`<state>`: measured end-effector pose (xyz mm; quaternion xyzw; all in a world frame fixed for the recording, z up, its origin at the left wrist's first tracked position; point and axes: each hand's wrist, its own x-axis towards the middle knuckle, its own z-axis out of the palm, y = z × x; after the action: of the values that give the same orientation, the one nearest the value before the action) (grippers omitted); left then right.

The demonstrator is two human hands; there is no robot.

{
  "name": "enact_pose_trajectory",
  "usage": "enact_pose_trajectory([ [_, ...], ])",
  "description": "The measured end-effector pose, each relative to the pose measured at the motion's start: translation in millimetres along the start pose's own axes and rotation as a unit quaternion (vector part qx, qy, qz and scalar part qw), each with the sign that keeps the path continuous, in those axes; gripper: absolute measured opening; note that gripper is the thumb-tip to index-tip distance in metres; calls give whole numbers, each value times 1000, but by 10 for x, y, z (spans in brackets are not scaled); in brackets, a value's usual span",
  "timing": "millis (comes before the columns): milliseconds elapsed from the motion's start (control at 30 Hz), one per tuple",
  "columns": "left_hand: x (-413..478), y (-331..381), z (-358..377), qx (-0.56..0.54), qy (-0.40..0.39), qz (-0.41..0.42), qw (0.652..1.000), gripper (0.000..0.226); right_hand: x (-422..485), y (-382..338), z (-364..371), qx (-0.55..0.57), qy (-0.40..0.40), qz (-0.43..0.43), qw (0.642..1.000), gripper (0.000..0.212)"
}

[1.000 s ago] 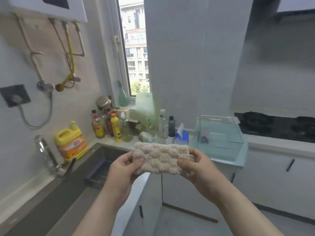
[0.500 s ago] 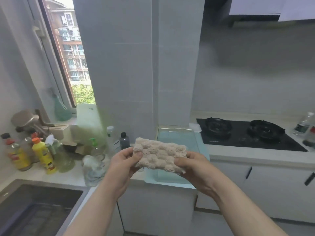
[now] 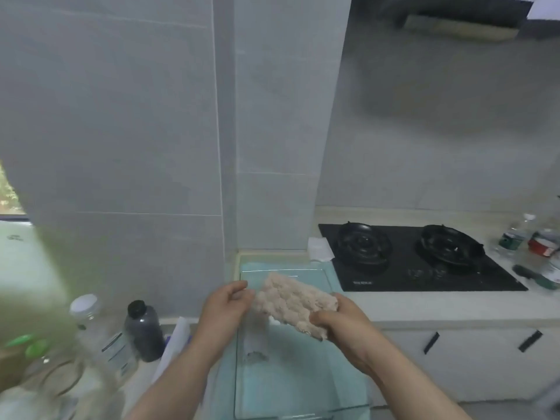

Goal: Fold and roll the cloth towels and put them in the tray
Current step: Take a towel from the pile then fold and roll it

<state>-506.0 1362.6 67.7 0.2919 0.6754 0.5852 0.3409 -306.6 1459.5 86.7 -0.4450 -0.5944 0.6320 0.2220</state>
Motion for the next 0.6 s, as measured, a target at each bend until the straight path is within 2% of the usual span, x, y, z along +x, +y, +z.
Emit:
enact_pose_trajectory([
  [33,167,-55,0,36,10,-5,999,37,120,38,13,-39,31,6,999,34],
  [100,380,-156,14,105,25,-3,994,23,327,145,78,-105,70,16,992,19],
  [167,462,-279,39,170,42,9,985,14,573,337,167,-152,100,18,983,26],
  [200,475,-351,49,197,53,15,979,17,676,428,223,-172,106,7,979,28],
  [300,462,-491,95,214,68,-18,974,22,944,718,373,-184,112,10,976,18],
  [367,447,-524,150,164,67,-49,983,12,1063,934,436,-198,83,33,976,16],
  [400,430,-527,176,142,63,-55,986,18,1104,1026,475,-243,47,45,968,9],
  [500,400,-531,215,84,39,-84,992,28,1240,1276,590,-285,-43,41,957,29],
  [600,388,-532,208,39,32,-89,995,31,1396,1394,706,-310,-101,47,944,29],
])
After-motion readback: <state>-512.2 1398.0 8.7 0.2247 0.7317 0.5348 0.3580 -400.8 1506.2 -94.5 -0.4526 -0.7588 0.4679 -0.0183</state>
